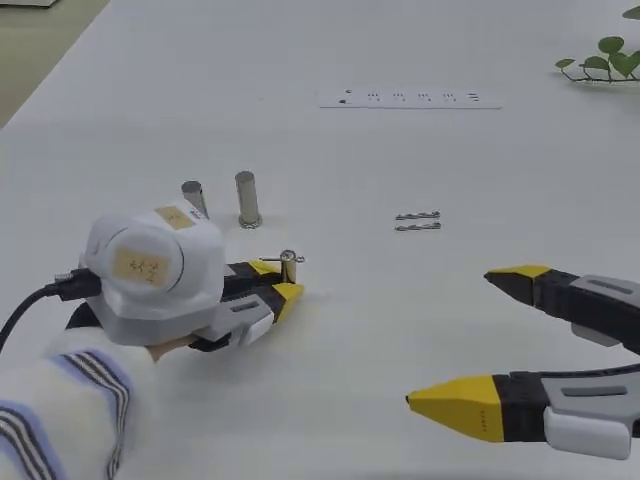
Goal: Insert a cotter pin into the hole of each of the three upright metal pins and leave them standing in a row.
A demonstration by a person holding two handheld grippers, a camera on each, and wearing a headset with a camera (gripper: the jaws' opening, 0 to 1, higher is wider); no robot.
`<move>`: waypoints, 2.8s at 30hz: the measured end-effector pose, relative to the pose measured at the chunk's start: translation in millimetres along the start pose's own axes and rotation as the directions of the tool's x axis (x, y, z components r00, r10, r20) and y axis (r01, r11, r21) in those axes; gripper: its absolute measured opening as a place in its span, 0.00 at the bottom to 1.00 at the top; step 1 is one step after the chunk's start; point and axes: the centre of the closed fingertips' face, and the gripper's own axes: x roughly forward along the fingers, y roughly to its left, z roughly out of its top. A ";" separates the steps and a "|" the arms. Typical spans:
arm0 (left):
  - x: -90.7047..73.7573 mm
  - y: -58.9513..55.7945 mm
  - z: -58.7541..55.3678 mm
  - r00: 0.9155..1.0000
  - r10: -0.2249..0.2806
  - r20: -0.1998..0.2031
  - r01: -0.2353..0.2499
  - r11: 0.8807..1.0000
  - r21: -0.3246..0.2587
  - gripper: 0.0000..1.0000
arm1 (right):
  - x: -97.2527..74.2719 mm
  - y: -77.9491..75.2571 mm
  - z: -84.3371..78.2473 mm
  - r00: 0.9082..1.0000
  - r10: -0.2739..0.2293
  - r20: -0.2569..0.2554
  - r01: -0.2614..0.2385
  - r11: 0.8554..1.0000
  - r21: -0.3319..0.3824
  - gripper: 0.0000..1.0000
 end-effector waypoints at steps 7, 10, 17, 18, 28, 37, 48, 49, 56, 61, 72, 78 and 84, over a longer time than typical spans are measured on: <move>-3.1 -2.9 -7.2 1.000 0.009 -0.023 -0.008 1.000 0.024 0.21 | -1.9 1.4 4.6 1.000 -0.003 0.009 0.003 1.000 -0.019 1.00; -7.8 -1.0 -11.7 0.999 0.019 -0.035 -0.018 1.000 0.026 0.25 | -3.5 1.3 4.3 1.000 -0.006 0.008 0.006 1.000 -0.022 1.00; -28.4 19.4 -7.4 0.996 0.088 -0.013 -0.088 0.996 0.021 0.30 | -7.4 1.0 0.5 1.000 -0.013 0.004 0.013 1.000 -0.019 1.00; -30.6 23.0 -6.6 0.995 0.096 -0.012 -0.095 0.995 0.019 0.30 | -7.7 1.0 0.0 1.000 -0.013 0.005 0.013 1.000 -0.017 1.00; -52.7 76.7 16.1 0.963 0.264 0.045 -0.263 0.964 -0.031 0.31 | -12.3 -3.8 7.7 0.999 -0.031 0.031 0.032 0.999 -0.017 1.00; -45.5 111.9 7.5 0.939 0.343 0.013 -0.338 0.930 -0.144 0.31 | -15.5 -8.9 14.6 0.998 -0.043 0.052 0.043 0.999 -0.013 1.00; -32.6 137.7 6.5 0.906 0.423 -0.014 -0.421 0.899 -0.124 0.28 | -15.2 -17.2 6.3 0.997 -0.070 0.017 0.071 0.997 -0.029 0.98; -31.1 138.4 7.6 0.903 0.429 -0.014 -0.427 0.897 -0.116 0.27 | -15.4 -18.5 6.3 0.997 -0.076 0.017 0.077 0.996 -0.035 0.98; -23.0 139.4 11.1 0.904 0.427 -0.011 -0.425 0.898 -0.109 0.25 | -15.8 -22.5 5.3 0.996 -0.089 0.016 0.089 0.996 -0.026 0.99; -21.3 143.5 10.9 0.903 0.429 -0.017 -0.427 0.896 -0.119 0.16 | -14.8 -21.8 2.2 0.996 -0.083 0.011 0.083 0.996 -0.012 0.99; -21.0 141.9 11.2 0.903 0.429 -0.033 -0.429 0.891 -0.149 0.11 | -13.4 -19.6 -3.1 0.997 -0.080 -0.007 0.080 0.997 -0.018 1.00; -21.7 141.3 9.9 0.892 0.450 -0.040 -0.450 0.877 -0.169 0.11 | -12.8 -17.0 -3.6 0.997 -0.071 -0.003 0.071 0.997 -0.019 1.00; -29.5 140.4 7.2 0.880 0.473 -0.052 -0.473 0.861 -0.186 0.11 | -16.8 -17.2 -2.0 0.997 -0.082 0.007 0.082 0.996 -0.026 1.00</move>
